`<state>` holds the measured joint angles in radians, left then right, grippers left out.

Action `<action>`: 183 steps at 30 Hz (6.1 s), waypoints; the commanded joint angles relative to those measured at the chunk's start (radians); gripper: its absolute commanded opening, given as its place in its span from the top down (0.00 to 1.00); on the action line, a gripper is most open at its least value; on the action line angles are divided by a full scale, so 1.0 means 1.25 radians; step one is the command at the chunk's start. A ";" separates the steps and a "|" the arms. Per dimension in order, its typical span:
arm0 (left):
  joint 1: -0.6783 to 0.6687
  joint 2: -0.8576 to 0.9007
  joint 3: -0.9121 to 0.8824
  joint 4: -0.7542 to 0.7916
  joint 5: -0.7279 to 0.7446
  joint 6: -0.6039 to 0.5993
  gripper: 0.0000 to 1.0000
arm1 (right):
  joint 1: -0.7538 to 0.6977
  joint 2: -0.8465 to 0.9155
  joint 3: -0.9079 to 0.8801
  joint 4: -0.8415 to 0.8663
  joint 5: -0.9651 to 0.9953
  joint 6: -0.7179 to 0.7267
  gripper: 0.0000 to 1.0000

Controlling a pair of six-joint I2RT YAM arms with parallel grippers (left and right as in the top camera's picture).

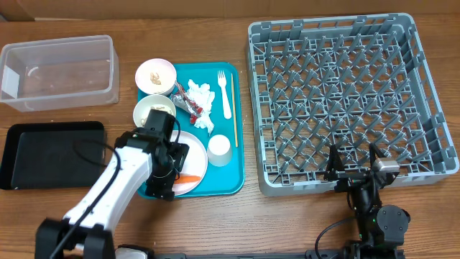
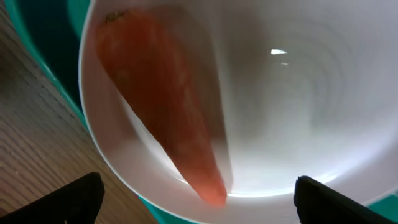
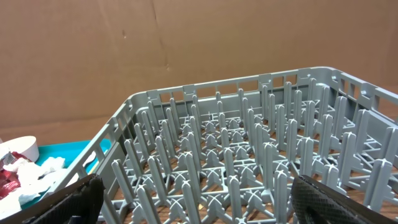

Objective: Sort waste into correct bins and load items into the dishwasher rack
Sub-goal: 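Lower the left gripper and close it on the orange carrot, then carry the carrot left and drop it onto the black tray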

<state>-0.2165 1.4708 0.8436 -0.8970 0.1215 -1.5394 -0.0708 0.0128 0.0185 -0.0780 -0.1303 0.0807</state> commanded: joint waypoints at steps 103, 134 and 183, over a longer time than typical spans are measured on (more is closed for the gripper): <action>-0.118 0.155 0.166 -0.048 -0.056 -0.002 0.00 | -0.003 -0.008 -0.008 0.004 0.004 -0.002 0.00; -0.114 0.206 0.063 0.050 -0.140 -0.032 0.00 | -0.003 -0.008 -0.008 0.004 0.004 -0.002 0.00; -0.114 0.198 0.071 -0.008 -0.261 0.077 0.96 | -0.003 -0.008 -0.008 0.004 0.004 -0.002 0.00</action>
<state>-0.3649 1.7058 0.9375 -0.8936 -0.1959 -1.4963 -0.0708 0.0128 0.0185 -0.0784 -0.1303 0.0814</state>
